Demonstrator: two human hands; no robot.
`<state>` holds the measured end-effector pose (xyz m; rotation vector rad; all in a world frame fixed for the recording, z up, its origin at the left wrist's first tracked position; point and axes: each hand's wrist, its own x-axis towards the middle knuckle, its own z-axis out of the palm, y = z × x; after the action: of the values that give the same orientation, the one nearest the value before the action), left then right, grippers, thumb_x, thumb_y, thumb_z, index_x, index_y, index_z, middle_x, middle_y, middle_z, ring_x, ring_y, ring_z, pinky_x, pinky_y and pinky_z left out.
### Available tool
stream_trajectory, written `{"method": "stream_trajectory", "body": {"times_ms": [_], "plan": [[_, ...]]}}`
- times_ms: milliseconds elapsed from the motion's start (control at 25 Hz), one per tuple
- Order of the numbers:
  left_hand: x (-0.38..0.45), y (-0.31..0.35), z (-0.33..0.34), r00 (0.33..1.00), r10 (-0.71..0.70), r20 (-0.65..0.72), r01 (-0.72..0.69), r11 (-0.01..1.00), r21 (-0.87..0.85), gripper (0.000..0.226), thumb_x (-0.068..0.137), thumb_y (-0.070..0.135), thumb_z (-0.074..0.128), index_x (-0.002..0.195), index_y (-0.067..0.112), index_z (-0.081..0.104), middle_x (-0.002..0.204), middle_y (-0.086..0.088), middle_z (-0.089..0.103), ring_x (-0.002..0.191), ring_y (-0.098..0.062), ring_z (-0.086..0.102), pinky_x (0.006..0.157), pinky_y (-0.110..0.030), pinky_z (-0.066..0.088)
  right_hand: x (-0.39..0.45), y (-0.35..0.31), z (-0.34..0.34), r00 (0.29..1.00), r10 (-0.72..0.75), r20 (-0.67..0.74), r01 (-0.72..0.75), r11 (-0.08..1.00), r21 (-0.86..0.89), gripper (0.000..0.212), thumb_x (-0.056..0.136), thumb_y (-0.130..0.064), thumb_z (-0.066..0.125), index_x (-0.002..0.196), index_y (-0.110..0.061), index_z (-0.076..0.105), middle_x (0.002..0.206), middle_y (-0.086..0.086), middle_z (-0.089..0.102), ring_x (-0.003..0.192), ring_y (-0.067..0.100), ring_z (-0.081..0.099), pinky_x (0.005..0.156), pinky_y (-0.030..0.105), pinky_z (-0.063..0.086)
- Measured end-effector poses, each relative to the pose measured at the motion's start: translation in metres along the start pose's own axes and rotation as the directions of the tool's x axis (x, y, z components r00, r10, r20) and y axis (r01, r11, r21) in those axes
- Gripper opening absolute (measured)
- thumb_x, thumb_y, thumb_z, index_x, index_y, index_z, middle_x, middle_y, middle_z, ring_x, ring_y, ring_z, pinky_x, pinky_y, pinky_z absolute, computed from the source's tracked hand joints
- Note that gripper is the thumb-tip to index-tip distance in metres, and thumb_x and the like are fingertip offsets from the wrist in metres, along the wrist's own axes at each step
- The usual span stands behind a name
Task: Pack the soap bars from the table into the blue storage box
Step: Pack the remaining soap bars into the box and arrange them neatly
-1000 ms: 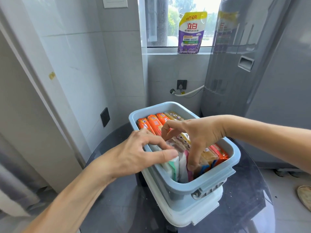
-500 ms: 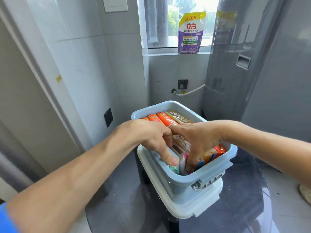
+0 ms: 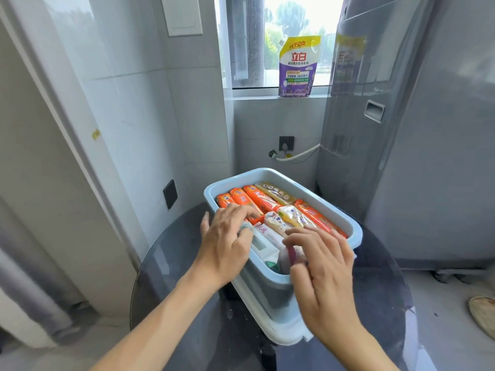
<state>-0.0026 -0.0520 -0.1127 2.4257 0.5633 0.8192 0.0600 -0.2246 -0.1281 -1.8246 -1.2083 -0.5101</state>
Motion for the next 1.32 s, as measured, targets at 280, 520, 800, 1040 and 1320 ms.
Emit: {"method": "stream_trajectory", "body": {"times_ms": [280,520,800,1040,1320], "plan": [[0.013,0.010,0.028,0.930,0.312,0.194,-0.366,0.829,0.423,0.068,0.078,0.079,0.046,0.123,0.029,0.049,0.118,0.005,0.050,0.109,-0.020,0.046,0.108,-0.040,0.029,0.083,0.109,-0.030,0.927,0.301,0.222,-0.315,0.949,0.028,0.046,0.083,-0.019,0.039,0.119,-0.010,0.065,0.137,0.004,0.054,0.137,0.024,0.036,0.114,0.035,0.025],[0.041,-0.003,0.038,0.900,0.433,0.059,-0.416,0.808,0.417,0.062,0.059,0.067,0.079,0.089,0.018,0.056,0.086,0.001,0.056,0.077,-0.022,0.055,0.072,-0.036,0.046,0.027,0.125,-0.019,0.582,0.789,0.200,-0.793,0.495,0.355,0.034,0.100,-0.044,0.045,0.092,-0.027,0.074,0.102,-0.006,0.077,0.099,0.014,0.069,0.079,0.031,0.050],[0.040,0.006,0.055,0.871,0.479,-0.105,-0.394,0.811,0.433,0.057,0.052,0.058,0.087,0.081,0.017,0.059,0.082,0.002,0.061,0.075,-0.023,0.055,0.071,-0.031,0.032,0.055,0.101,-0.005,0.487,0.807,0.334,-0.815,0.281,0.507,0.026,0.069,-0.029,0.068,0.095,-0.026,0.069,0.080,-0.007,0.074,0.074,0.016,0.068,0.065,0.033,0.053],[0.033,0.012,0.053,0.860,0.484,-0.163,-0.380,0.819,0.430,0.055,0.053,0.060,0.087,0.078,0.018,0.061,0.080,0.003,0.060,0.073,-0.023,0.056,0.070,-0.032,0.025,0.064,0.084,-0.007,0.500,0.832,0.241,-0.690,0.214,0.691,0.023,0.070,-0.001,0.054,0.068,-0.022,0.061,0.056,-0.008,0.050,0.060,0.016,0.041,0.051,0.026,0.036],[0.018,0.018,0.024,0.805,0.523,-0.280,-0.372,0.812,0.449,0.050,0.067,0.061,0.077,0.077,0.021,0.049,0.079,0.003,0.050,0.076,-0.021,0.041,0.067,-0.034,0.021,0.089,0.049,-0.018,0.773,0.604,0.195,-0.514,0.416,0.750,0.051,0.058,-0.008,0.056,0.102,-0.027,0.074,0.075,0.002,0.061,0.067,0.020,0.050,0.062,0.035,0.041]]}}
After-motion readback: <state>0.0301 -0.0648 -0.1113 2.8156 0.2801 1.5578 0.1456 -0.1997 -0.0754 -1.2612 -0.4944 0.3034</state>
